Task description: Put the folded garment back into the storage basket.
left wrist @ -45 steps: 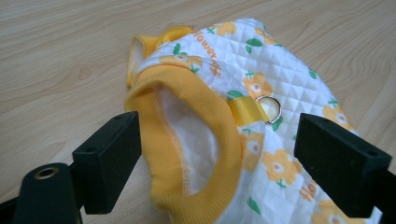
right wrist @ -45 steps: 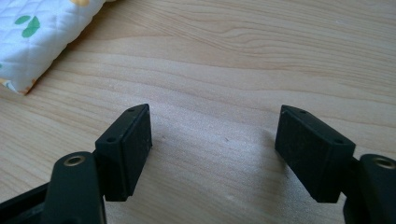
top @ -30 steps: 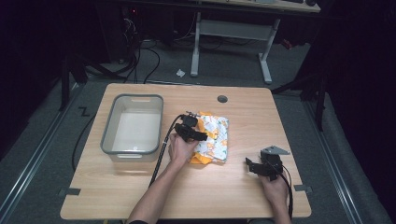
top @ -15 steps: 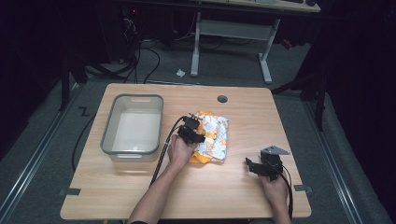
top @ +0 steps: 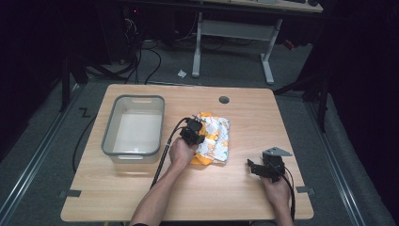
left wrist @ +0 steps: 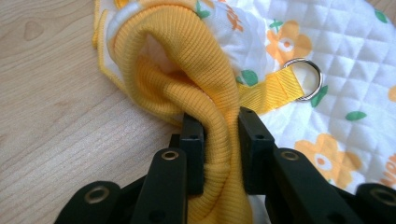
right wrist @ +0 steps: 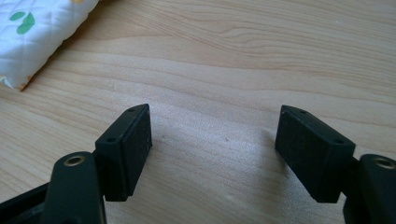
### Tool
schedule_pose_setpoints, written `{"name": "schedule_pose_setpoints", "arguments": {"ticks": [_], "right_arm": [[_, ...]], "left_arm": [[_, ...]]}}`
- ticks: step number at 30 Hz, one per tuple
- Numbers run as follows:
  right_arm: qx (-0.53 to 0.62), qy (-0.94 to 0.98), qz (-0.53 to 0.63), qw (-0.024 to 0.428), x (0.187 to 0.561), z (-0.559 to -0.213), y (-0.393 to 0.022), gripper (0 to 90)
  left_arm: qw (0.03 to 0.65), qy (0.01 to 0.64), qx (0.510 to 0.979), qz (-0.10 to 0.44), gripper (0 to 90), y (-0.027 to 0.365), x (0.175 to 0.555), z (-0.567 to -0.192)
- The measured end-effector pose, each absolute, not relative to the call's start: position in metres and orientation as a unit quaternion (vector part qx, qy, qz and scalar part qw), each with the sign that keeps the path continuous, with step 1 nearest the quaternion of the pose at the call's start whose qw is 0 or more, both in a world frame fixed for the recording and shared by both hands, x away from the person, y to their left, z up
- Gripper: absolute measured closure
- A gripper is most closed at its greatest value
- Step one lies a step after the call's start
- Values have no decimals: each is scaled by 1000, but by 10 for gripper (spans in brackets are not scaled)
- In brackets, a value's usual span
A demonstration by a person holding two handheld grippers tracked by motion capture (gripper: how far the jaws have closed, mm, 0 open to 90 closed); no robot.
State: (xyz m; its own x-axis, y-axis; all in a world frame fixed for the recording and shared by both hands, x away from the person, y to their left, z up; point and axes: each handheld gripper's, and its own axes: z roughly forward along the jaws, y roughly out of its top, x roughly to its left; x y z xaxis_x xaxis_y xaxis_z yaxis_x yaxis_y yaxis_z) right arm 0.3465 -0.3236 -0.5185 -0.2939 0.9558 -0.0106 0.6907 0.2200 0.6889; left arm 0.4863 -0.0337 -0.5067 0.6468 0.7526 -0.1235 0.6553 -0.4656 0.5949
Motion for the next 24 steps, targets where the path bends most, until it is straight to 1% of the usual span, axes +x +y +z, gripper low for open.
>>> {"name": "schedule_pose_setpoints", "arguments": {"ticks": [8, 19, 24], "right_arm": [[550, 748, 296, 224, 346, -519, -324, 274], [550, 748, 296, 224, 346, -519, -324, 274], [550, 748, 296, 224, 346, -518, -324, 274]], "left_arm": [[335, 408, 847, 62, 751, -28, 483, -496], [390, 395, 830, 61, 753, -17, 471, -468], [404, 383, 828, 58, 756, -13, 465, -458]]}}
